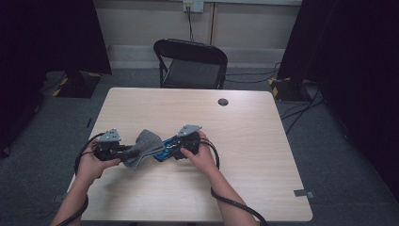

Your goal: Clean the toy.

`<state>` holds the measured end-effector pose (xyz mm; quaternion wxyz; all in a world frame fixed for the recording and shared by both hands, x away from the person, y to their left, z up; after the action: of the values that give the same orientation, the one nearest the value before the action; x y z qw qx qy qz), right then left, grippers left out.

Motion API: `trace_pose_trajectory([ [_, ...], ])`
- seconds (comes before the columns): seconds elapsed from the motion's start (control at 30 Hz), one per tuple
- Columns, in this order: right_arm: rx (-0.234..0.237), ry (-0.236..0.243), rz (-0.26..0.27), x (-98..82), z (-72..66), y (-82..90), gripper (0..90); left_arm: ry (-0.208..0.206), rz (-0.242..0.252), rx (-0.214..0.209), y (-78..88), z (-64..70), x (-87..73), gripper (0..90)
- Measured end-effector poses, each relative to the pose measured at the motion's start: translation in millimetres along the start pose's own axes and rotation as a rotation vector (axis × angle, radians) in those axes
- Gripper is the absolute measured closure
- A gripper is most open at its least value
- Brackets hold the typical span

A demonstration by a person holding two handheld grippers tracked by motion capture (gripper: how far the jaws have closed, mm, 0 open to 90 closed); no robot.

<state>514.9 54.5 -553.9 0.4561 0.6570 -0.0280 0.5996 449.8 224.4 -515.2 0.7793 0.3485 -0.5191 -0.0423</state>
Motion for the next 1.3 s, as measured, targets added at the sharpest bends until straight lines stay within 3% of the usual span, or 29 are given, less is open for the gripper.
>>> trace_pose_trajectory([
  [0.3,-0.017,0.014,-0.063,0.9,8.9,8.3,14.0,-0.01,0.023,-0.003,0.7,3.3,9.1,72.4],
  [0.43,-0.006,-0.018,-0.026,7.0,15.7,19.2,14.0,-0.029,0.027,-0.008,-1.1,8.6,15.9,72.2],
  [0.6,-0.006,0.006,-0.002,6.9,29.0,37.3,13.8,-0.05,0.027,-0.031,-10.1,17.4,25.3,72.3],
  [0.73,-0.006,-0.024,0.018,1.5,43.2,52.2,13.8,-0.064,0.028,-0.051,-18.9,24.3,34.3,72.3],
  [1.0,-0.029,-0.064,0.019,-14.3,70.1,80.3,13.9,-0.101,0.019,-0.109,-43.7,45.7,51.0,72.3],
  [1.3,-0.048,-0.074,0.001,-32.9,89.6,105.4,14.2,-0.148,-0.03,-0.185,-87.8,74.3,63.3,72.2],
])
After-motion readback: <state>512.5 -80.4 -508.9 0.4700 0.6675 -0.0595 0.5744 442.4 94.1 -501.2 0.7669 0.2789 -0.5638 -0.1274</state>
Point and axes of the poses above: each handheld gripper's, and its own axes: y roughly backward along the jaws, x roughly out of its top, z roughly to its right, the point moved 10 cm from there along -y, roughly forward along the jaws, and after that the axes turned 10 degrees about -x, right-handed, at the moved point
